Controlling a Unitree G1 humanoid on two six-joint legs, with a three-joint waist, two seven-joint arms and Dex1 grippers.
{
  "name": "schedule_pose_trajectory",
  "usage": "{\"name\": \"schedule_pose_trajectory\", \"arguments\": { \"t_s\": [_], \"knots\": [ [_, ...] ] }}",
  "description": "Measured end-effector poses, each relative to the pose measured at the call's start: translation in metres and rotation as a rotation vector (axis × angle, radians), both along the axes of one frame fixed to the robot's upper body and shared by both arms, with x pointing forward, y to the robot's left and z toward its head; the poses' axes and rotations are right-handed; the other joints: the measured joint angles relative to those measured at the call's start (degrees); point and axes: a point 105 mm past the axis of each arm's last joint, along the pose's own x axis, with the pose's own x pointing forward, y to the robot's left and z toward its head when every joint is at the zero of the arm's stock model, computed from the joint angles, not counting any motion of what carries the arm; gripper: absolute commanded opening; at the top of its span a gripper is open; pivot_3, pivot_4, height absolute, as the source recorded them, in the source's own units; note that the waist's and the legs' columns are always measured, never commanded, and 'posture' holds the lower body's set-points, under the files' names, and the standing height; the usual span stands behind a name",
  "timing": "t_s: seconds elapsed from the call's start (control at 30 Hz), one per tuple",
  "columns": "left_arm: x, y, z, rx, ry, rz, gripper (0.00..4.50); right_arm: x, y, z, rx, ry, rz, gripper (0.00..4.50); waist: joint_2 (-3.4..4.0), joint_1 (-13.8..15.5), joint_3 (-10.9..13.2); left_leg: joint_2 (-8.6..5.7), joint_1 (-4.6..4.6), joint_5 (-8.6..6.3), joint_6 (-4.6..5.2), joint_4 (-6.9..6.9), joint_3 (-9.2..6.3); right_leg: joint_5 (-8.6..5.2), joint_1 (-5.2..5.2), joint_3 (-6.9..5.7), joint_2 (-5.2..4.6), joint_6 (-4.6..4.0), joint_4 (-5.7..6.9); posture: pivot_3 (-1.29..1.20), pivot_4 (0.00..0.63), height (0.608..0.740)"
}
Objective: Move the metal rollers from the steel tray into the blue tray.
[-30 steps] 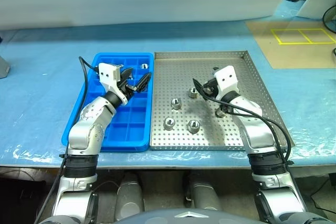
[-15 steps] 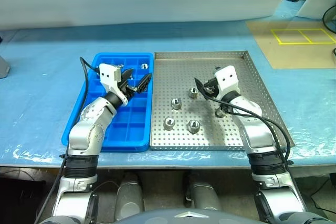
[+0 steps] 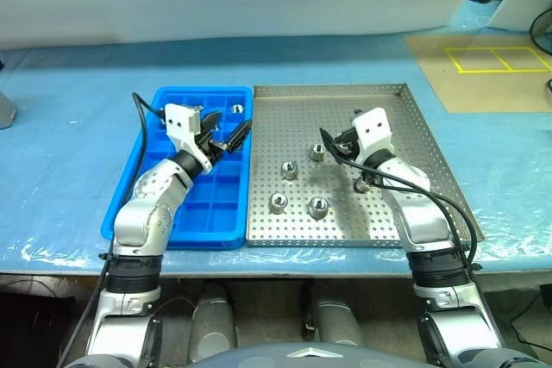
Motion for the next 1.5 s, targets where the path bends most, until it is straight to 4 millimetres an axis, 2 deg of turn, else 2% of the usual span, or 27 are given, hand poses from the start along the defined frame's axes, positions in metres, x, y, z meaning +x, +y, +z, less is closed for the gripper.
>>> {"name": "schedule_pose_trajectory", "arguments": {
  "t_s": [0.13, 0.2, 0.3, 0.4, 0.47, 0.57, 0.7, 0.8, 0.87, 1.0, 1.23, 1.4, 1.5],
  "knots": [
    [0.003, -0.012, 0.033, 0.036, -0.107, -0.081, 4.47, 0.001, -0.004, 0.004, -0.011, -0.011, -0.004, 4.5, -0.01, 0.1, 0.0, -0.01, 0.0, 0.01, -0.01, 0.01, 0.0, 0.0, 0.01, -0.01, 0.0, 0.0, 0.02, -0.1, 0.15, 0.74],
    [0.009, -0.024, 0.055, 0.062, -0.168, -0.16, 4.47, 0.002, -0.007, 0.01, -0.026, -0.023, -0.003, 4.5, -0.01, 0.1, 0.0, -0.04, 0.01, 0.01, -0.01, 0.03, 0.0, 0.01, 0.04, 0.01, -0.02, -0.01, 0.02, -0.12, 0.15, 0.74],
    [0.016, -0.044, 0.065, 0.154, -0.195, -0.282, 4.47, 0.004, -0.013, 0.019, -0.03, -0.051, -0.02, 4.5, -0.01, 0.0, 0.0, -0.05, 0.1, 0.01, -0.01, 0.01, 0.03, 0.05, 0.07, 0.06, -0.01, -0.08, 0.02, -0.16, 0.15, 0.74],
    [0.033, -0.062, 0.054, 0.281, -0.142, -0.401, 4.47, 0.004, -0.025, 0.022, -0.025, -0.071, -0.074, 4.5, -0.01, -0.1, 0.0, -0.06, 0.09, 0.12, -0.18, 0.0, 0.05, 0.21, 0.07, 0.09, 0.01, -0.34, 0.02, -0.19, 0.15, 0.74],
    [0.042, -0.072, 0.054, 0.336, -0.121, -0.439, 4.47, 0.002, -0.032, 0.02, -0.027, -0.078, -0.117, 4.5, -0.01, -0.1, 0.0, -0.1, 0.08, 0.13, -0.19, 0.0, 0.05, 0.24, 0.07, 0.13, 0.01, -0.39, 0.01, -0.22, 0.15, 0.74],
    [0.052, -0.091, 0.05, 0.546, -0.092, -0.512, 4.47, -0.004, -0.042, 0.013, -0.018, -0.077, -0.188, 4.5, -0.02, -0.2, 0.0, -0.18, 0.09, 0.12, -0.17, -0.02, 0.05, 0.24, 0.1, 0.19, -0.01, -0.38, -0.02, -0.26, 0.15, 0.74],
    [0.035, -0.105, 0.026, 0.724, -0.06, -0.733, 4.47, -0.01, -0.047, 0.01, -0.021, -0.084, -0.234, 4.5, -0.02, -1.1, 0.0, -0.16, 0.14, 0.1, -0.15, -0.07, 0.1, 0.23, 0.11, 0.23, -0.01, -0.37, -0.06, -0.3, 0.15, 0.74],
    [0.012, -0.104, 0.006, 0.91, -0.077, -0.964, 4.47, -0.013, -0.054, 0.011, -0.009, -0.105, -0.296, 4.5, -0.03, -1.7, 0.0, -0.15, 0.19, 0.1, -0.15, -0.07, 0.13, 0.23, 0.11, 0.24, 0.0, -0.38, -0.04, -0.32, 0.15, 0.74],
    [0.005, -0.099, -0.003, 1.019, -0.1, -1.047, 4.47, -0.016, -0.057, 0.011, -0.013, -0.115, -0.327, 4.5, -0.03, -1.6, 0.0, -0.15, 0.26, 0.1, -0.15, -0.06, 0.13, 0.23, 0.19, 0.23, -0.01, -0.38, -0.03, -0.34, 0.15, 0.74],
    [0.009, -0.091, -0.019, 1.139, -0.103, -1.061, 4.47, -0.019, -0.061, 0.005, -0.016, -0.104, -0.364, 4.5, -0.03, -1.7, 0.0, -0.18, 0.4, 0.0, 0.02, -0.01, 0.17, 0.02, 0.34, 0.24, -0.06, -0.04, -0.04, -0.36, 0.15, 0.74],
    [0.022, -0.088, -0.033, 1.173, -0.052, -1.017, 4.47, -0.025, -0.065, 0.002, -0.03, -0.105, -0.393, 4.5, -0.03, -1.8, 0.0, -0.17, 0.39, -0.01, 0.02, -0.02, 0.17, 0.22, 0.34, 0.26, -0.04, -0.37, -0.06, -0.37, 0.15, 0.74],
    [0.02, -0.104, -0.045, 1.138, -0.03, -1.021, 4.47, -0.025, -0.065, 0.002, -0.03, -0.107, -0.398, 4.5, -0.04, -1.8, 0.0, -0.19, 0.34, -0.03, 0.07, -0.02, 0.17, 0.22, 0.33, 0.25, -0.06, -0.38, -0.09, -0.37, 0.15, 0.74],
    [0.019, -0.105, -0.052, 1.142, -0.021, -1.015, 4.47, -0.025, -0.065, 0.002, -0.036, -0.108, -0.401, 4.5, -0.05, -2.0, 0.0, -0.17, 0.37, -0.06, 0.12, -0.02, 0.18, 0.22, 0.33, 0.25, -0.05, -0.37, -0.08, -0.37, 0.15, 0.74]
  ]
}}
